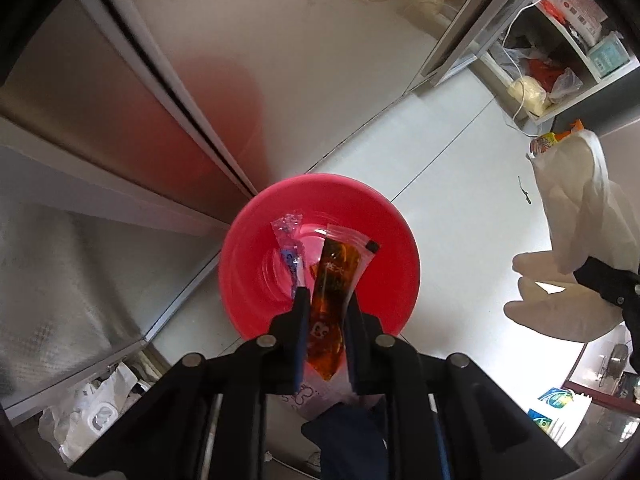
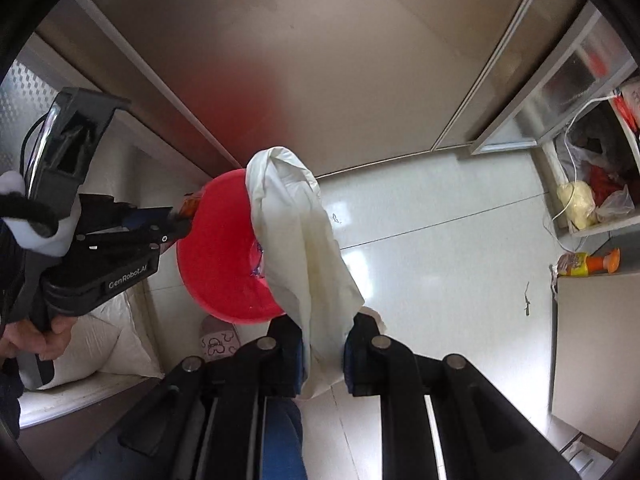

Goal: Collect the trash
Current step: 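Open the left tool to drop the snack packet into the bin, then open the right tool to drop the white gloves into the bin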

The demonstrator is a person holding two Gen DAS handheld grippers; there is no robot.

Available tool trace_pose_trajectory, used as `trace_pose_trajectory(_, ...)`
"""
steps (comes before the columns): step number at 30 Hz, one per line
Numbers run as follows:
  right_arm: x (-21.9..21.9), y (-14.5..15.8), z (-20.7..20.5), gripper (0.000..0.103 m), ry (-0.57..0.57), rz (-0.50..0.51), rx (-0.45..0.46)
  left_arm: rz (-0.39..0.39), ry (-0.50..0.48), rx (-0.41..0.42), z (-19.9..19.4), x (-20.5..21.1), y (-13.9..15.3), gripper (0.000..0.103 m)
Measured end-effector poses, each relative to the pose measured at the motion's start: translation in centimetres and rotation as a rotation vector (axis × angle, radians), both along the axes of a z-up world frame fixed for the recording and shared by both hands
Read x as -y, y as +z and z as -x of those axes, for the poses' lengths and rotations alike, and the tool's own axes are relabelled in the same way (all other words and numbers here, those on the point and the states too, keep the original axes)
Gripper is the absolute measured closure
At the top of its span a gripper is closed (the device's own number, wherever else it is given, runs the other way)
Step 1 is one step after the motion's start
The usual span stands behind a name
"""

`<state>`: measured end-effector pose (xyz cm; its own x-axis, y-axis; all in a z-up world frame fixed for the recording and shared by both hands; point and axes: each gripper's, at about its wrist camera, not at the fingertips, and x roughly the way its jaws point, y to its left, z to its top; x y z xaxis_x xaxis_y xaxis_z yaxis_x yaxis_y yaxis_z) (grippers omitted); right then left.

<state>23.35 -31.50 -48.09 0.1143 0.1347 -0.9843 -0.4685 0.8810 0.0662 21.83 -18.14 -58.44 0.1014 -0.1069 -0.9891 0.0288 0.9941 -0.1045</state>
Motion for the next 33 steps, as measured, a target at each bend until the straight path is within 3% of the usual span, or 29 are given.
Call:
trace_pose_trajectory(3, -0.8, 1.1, 0.7, 0.089, 0.006, -0.002, 0.002, -0.003, 0.016, 0.016, 0.1, -0.8, 0.4, 0.088)
trace_pose_trajectory(6, -1.5, 1.9, 0.6, 0.089, 0.026, 0.005, 0.018, 0.013, 0.034, 0.018, 0.1, -1.3, 0.4, 0.078)
trace_pose_trajectory(9, -1.9, 2.1, 0.9, 0.089, 0.04, 0.008, 0.025, 0.008, 0.043, 0.02, 0.1, -2.0, 0.4, 0.06)
trace_pose_trajectory(11, -2.2, 2.0, 1.0, 0.089, 0.045, 0.012, 0.027, 0.008, 0.04, 0.024, 0.1, -2.3, 0.6, 0.034)
trace_pose_trajectory(14, -2.5, 2.1, 1.3, 0.089, 0.055, 0.011, 0.027, 0.014, 0.034, 0.033, 0.5, -2.9, 0.8, 0.019)
trace_pose_trajectory(26, -5.2, 0.5, 1.6, 0.089, 0.132, 0.009, 0.01, -0.031, 0.11, 0.064, 2.7, -6.3, 2.1, 0.019)
trace_pose_trajectory(33, -7.5, -1.6, 1.1, 0.089, 0.196, -0.018, -0.021, -0.078, 0.178, 0.038, 4.1, -8.9, 1.4, 0.019)
